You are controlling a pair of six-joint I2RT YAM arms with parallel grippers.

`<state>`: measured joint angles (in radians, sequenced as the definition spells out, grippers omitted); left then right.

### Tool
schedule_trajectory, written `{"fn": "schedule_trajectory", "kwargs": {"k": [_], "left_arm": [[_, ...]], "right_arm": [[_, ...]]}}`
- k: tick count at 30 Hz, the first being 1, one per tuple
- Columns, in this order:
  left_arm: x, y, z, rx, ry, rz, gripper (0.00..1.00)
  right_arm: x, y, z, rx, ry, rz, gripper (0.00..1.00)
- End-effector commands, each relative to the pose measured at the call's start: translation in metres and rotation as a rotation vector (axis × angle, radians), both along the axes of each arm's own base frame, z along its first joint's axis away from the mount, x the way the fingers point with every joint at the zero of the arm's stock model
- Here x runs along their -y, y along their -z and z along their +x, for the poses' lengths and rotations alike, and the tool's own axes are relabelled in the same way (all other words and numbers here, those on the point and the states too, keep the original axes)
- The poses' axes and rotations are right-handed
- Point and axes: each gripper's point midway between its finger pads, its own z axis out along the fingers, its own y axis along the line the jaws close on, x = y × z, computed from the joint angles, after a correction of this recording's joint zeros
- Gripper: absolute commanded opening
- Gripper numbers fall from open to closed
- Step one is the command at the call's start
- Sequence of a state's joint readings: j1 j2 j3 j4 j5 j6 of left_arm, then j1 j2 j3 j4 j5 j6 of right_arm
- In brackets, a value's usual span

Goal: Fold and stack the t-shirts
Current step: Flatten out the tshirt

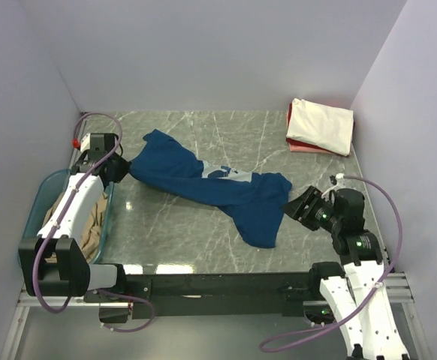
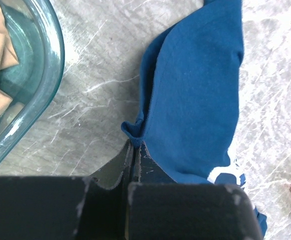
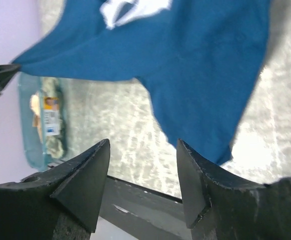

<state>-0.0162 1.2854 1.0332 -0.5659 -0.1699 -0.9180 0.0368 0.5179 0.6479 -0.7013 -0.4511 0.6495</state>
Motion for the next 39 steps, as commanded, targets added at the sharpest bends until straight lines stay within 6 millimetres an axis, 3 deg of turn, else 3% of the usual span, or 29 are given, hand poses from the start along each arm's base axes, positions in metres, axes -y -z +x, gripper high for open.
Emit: {"fn": "schedule_trajectory", "kwargs": {"k": [1, 6, 15, 22, 28, 33, 39], "left_arm": [[0.002, -0.011, 0.010, 0.034, 0.026, 0.000, 0.01], [0.001, -0.007, 0.010, 0.023, 0.032, 0.009, 0.01], [0.003, -0.004, 0.011, 0.011, 0.044, 0.003, 0.01], [0.005, 0.001, 0.007, 0.003, 0.062, 0.006, 0.01], [0.004, 0.004, 0.005, -0.001, 0.066, 0.013, 0.01], [0.004, 0.005, 0.005, -0.002, 0.067, 0.012, 0.01], [0.004, 0.006, 0.004, -0.006, 0.063, 0.009, 0.01]], "right_arm": [[0.005, 0.021, 0.008, -0.051, 0.030, -0.025, 0.63], [0.016, 0.063, 0.026, -0.134, 0.092, -0.067, 0.59], [0.045, 0.107, 0.080, -0.183, 0.293, -0.146, 0.54], [0.056, 0.115, 0.118, -0.122, 0.377, -0.146, 0.52], [0.055, 0.126, 0.130, -0.112, 0.389, -0.127, 0.50], [0.054, 0.144, 0.127, -0.154, 0.385, -0.137, 0.46], [0.050, 0.150, 0.122, -0.163, 0.373, -0.113, 0.44]]}}
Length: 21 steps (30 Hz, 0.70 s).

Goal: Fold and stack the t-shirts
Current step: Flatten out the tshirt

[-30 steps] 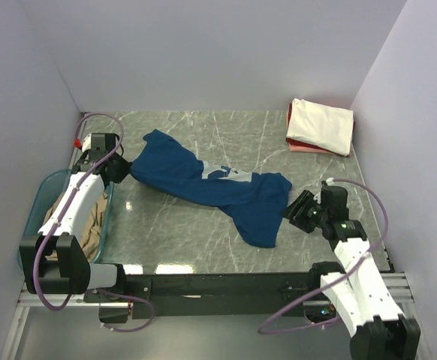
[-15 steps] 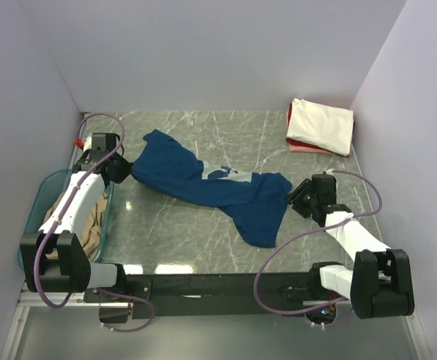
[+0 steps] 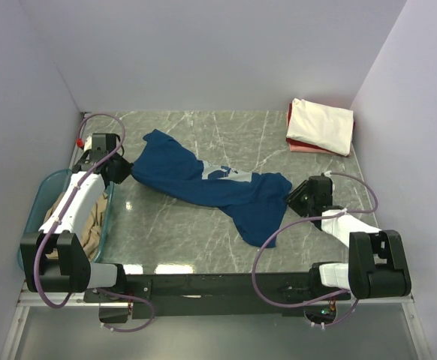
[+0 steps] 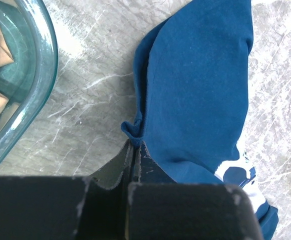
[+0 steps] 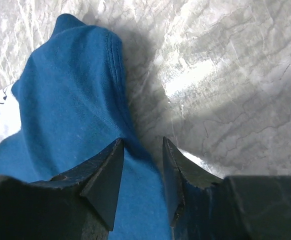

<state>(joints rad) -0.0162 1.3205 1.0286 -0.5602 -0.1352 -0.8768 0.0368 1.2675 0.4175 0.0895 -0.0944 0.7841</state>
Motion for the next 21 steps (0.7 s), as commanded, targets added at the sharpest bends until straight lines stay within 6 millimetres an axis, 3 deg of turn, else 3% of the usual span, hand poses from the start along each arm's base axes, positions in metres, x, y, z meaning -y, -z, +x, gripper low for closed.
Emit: {"fn": "schedule_trajectory", "kwargs": {"k": [1, 9, 12, 13, 16, 19, 21], "left_arm": [[-0.001, -0.007, 0.004, 0.036, 0.010, 0.006, 0.01], [-0.002, -0.004, 0.002, 0.029, 0.003, 0.007, 0.01], [-0.002, -0.003, 0.000, 0.025, 0.002, 0.011, 0.01], [-0.003, -0.004, 0.001, 0.025, 0.003, 0.014, 0.01], [-0.005, -0.006, -0.001, 0.025, 0.003, 0.023, 0.01], [-0.007, -0.010, -0.004, 0.027, -0.004, 0.037, 0.01], [-0.010, -0.013, -0.004, 0.031, -0.013, 0.046, 0.01]], "right_arm": [[-0.001, -0.007, 0.010, 0.058, 0.010, 0.014, 0.44], [-0.014, 0.003, 0.013, 0.036, -0.028, 0.071, 0.36], [-0.019, -0.006, 0.019, 0.054, -0.048, 0.094, 0.19], [-0.020, -0.007, 0.018, 0.047, -0.051, 0.097, 0.09], [-0.021, -0.025, 0.018, 0.059, -0.068, 0.093, 0.00], [-0.020, -0.061, 0.019, 0.108, -0.087, 0.075, 0.00], [-0.018, -0.101, 0.025, 0.188, -0.100, 0.051, 0.00]]}}
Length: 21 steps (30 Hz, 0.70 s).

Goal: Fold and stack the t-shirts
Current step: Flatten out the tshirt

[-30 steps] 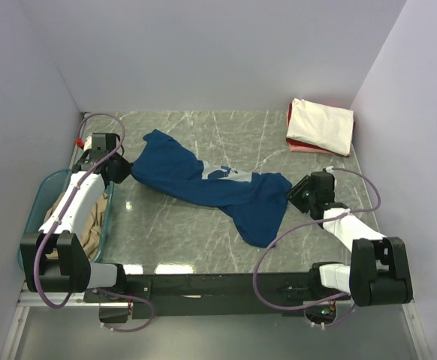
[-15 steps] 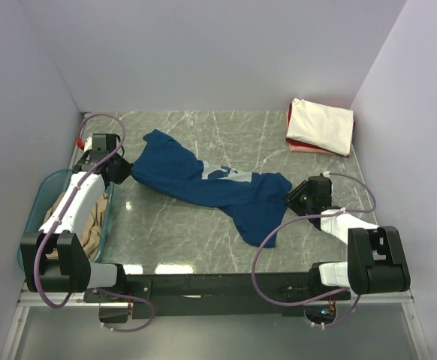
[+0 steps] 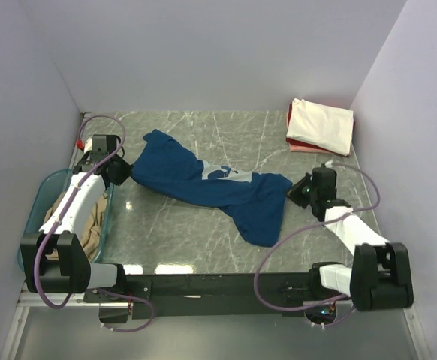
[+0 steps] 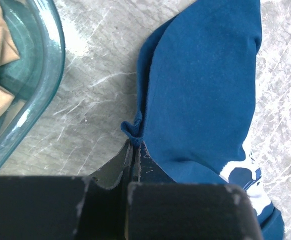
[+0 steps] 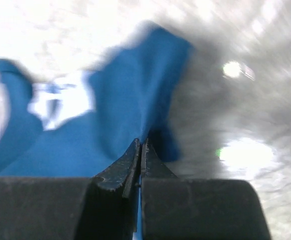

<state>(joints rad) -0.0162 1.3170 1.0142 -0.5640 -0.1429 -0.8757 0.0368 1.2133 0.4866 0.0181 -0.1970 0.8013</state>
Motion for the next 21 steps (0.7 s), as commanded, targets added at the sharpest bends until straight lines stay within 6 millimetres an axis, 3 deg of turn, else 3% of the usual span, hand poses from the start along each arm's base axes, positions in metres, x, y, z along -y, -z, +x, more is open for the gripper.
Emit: {"fn": "schedule_trajectory", "kwargs": {"k": [1, 3, 7, 9, 12, 16, 21], "left_arm": [[-0.008, -0.020, -0.002, 0.043, -0.010, 0.041, 0.01], [-0.009, -0.022, -0.004, 0.042, -0.013, 0.044, 0.01], [-0.009, -0.020, -0.015, 0.035, -0.028, 0.031, 0.01], [-0.009, -0.009, -0.024, 0.016, -0.041, 0.022, 0.01], [-0.005, 0.006, -0.035, -0.004, -0.045, -0.005, 0.01], [0.004, 0.033, -0.040, -0.049, -0.030, -0.050, 0.05], [0.016, 0.053, -0.026, -0.093, 0.030, -0.087, 0.20]], "right_arm": [[0.002, -0.073, 0.011, 0.125, -0.030, -0.036, 0.00], [0.004, -0.111, 0.014, 0.202, -0.037, -0.046, 0.00], [0.007, -0.150, 0.001, 0.243, -0.051, -0.058, 0.00], [0.009, -0.174, -0.005, 0.300, -0.049, -0.071, 0.00], [0.011, -0.192, -0.014, 0.331, -0.051, -0.094, 0.00], [0.011, -0.187, -0.013, 0.315, -0.064, -0.104, 0.00], [0.009, -0.167, 0.001, 0.279, -0.077, -0.099, 0.00]]}}
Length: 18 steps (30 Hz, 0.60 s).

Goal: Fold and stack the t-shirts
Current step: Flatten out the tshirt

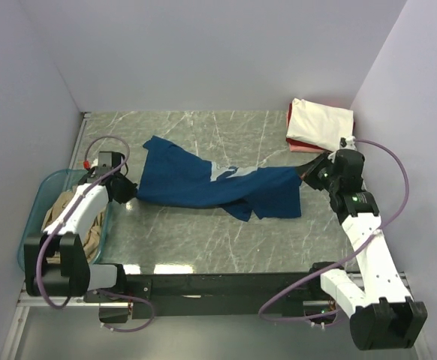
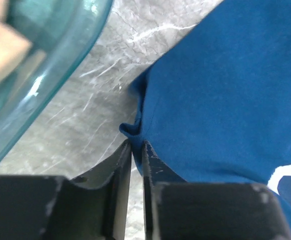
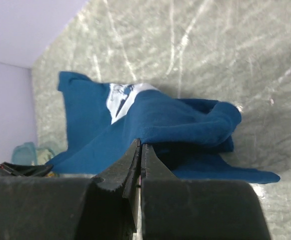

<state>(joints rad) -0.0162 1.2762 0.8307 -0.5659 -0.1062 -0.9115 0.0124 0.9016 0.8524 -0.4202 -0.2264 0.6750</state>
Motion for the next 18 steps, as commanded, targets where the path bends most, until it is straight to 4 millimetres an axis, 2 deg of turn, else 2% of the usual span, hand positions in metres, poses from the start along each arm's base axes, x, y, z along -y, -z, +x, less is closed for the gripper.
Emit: {"fn": "schedule_trajectory", "kwargs": {"k": [1, 2, 7, 10, 13, 18], "left_arm": [[0.012, 0.003, 0.024, 0.026, 0.050, -0.040, 0.22], [0.013, 0.007, 0.025, 0.012, 0.059, -0.041, 0.25], [0.015, 0.027, 0.029, -0.043, 0.075, -0.044, 0.26], [0.015, 0.030, 0.033, -0.055, 0.078, -0.044, 0.26], [0.013, 0.024, 0.033, -0.046, 0.073, -0.034, 0.27], [0.006, 0.014, 0.024, -0.031, 0.045, -0.008, 0.43]], "right_arm": [[0.005, 0.008, 0.015, -0.013, 0.005, -0.026, 0.00], [0.005, 0.011, 0.017, -0.023, 0.003, -0.030, 0.00], [0.005, 0.034, 0.035, -0.079, 0.001, -0.037, 0.00], [0.005, 0.044, 0.041, -0.106, -0.005, -0.038, 0.00], [0.007, 0.050, 0.044, -0.115, 0.001, -0.051, 0.00], [0.009, 0.057, 0.044, -0.125, 0.006, -0.058, 0.00]]}}
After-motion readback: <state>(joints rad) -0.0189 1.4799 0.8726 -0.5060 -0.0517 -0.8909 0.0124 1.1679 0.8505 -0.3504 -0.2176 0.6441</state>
